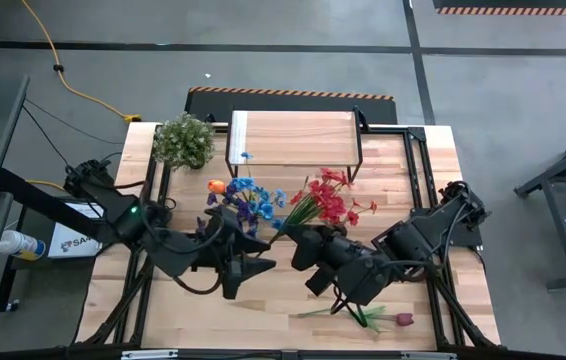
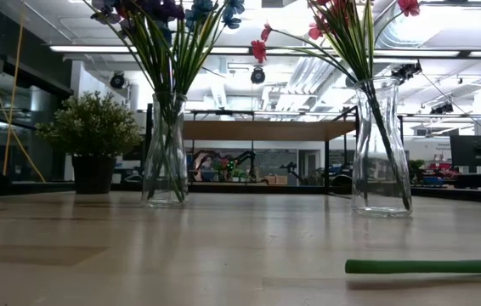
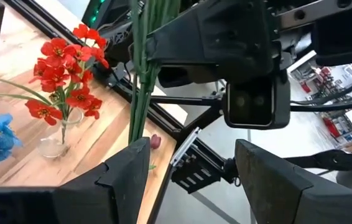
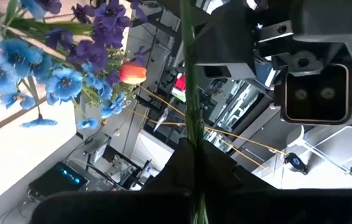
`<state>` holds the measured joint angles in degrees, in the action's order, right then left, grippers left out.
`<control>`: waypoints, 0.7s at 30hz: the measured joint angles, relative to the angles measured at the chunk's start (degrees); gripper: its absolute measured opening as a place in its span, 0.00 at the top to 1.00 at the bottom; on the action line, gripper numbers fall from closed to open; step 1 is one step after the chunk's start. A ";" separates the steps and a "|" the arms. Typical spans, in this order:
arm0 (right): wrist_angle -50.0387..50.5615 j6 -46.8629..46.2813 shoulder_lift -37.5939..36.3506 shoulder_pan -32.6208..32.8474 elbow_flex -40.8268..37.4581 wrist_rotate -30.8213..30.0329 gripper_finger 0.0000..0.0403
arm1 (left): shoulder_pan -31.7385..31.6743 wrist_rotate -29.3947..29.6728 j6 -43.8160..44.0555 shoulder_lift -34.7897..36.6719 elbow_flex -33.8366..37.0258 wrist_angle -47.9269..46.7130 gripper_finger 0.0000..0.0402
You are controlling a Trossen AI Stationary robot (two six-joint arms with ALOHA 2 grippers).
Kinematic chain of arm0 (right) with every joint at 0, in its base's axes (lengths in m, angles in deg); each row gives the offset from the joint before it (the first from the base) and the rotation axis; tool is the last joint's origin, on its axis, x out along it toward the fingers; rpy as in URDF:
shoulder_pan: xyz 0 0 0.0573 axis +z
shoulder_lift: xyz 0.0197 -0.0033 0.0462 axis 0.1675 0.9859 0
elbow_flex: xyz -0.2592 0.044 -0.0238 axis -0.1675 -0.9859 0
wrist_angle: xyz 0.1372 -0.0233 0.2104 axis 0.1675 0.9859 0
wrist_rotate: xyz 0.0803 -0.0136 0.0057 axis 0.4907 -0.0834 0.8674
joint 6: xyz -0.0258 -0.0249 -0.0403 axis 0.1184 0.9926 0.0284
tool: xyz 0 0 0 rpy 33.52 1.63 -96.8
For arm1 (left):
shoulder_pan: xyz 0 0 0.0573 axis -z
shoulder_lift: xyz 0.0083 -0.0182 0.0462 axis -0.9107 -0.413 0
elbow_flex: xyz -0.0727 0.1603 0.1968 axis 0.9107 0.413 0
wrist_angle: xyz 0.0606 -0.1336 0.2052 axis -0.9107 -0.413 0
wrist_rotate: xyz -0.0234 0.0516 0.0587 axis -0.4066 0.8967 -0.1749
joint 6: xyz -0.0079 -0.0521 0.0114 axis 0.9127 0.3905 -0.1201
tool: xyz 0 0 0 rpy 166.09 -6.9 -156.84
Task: Pick and place flowers into a vace then onto a shelf
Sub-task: Put the red flowers into the right transparent vase
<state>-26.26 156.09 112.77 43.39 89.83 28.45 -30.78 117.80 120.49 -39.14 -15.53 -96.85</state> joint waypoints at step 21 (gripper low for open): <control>5.93 -4.32 0.00 2.26 0.00 1.17 1.00 | 0.01 0.44 2.61 0.90 0.00 -2.62 0.33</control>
<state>-20.32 151.77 112.77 45.65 89.84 29.63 -30.78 118.24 123.10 -38.25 -15.53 -99.47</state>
